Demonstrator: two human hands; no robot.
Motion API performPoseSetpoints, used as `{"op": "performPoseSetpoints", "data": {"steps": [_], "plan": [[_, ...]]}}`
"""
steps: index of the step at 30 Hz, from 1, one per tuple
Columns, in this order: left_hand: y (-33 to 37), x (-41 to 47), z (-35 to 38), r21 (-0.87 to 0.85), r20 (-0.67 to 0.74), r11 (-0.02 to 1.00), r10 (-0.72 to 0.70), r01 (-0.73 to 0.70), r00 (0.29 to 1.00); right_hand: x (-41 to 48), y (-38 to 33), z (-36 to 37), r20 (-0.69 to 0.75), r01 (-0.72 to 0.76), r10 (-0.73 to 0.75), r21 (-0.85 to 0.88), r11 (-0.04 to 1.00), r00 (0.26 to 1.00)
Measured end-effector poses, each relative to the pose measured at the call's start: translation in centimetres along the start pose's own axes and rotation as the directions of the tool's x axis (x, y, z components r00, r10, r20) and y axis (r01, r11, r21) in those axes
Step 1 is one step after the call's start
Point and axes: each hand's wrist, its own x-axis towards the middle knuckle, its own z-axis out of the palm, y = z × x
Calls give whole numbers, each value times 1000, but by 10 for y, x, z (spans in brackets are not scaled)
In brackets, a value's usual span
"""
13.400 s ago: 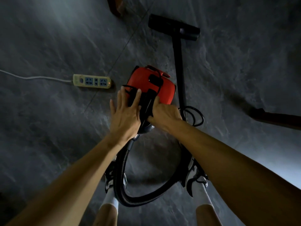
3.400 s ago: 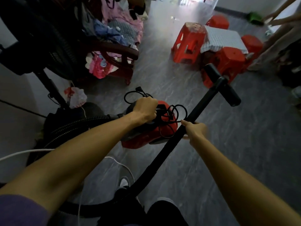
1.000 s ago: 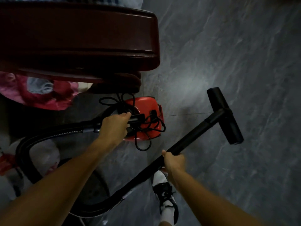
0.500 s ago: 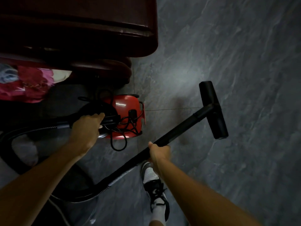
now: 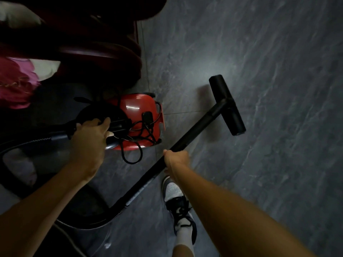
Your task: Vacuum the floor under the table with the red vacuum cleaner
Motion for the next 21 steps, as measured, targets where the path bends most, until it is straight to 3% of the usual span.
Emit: {"op": "performPoseSetpoints", "data": {"steps": [9,13,16,19,21], "plan": [[-3,0,0,-40,-20,999,18,-18,1000,9,-7,-5,112,-29,40,-100,995,993],[4,-4,-7,-71,-20,997,-30,29,999,-7,-17,-26,112,42,-27,-135,990,993],[12,-7,-13,-100,0,992,-76,76,997,-24,-23,-40,117,241,-224,-172,955,968],[21,-14,-11,-7,43,993,-115,116,992,-48,-29,-62,133,460,-441,-313,831,888],[33,-27,-9,-46,32,987,-151,153,988,-60,-33,-78,159,570,-551,-337,749,819]]}}
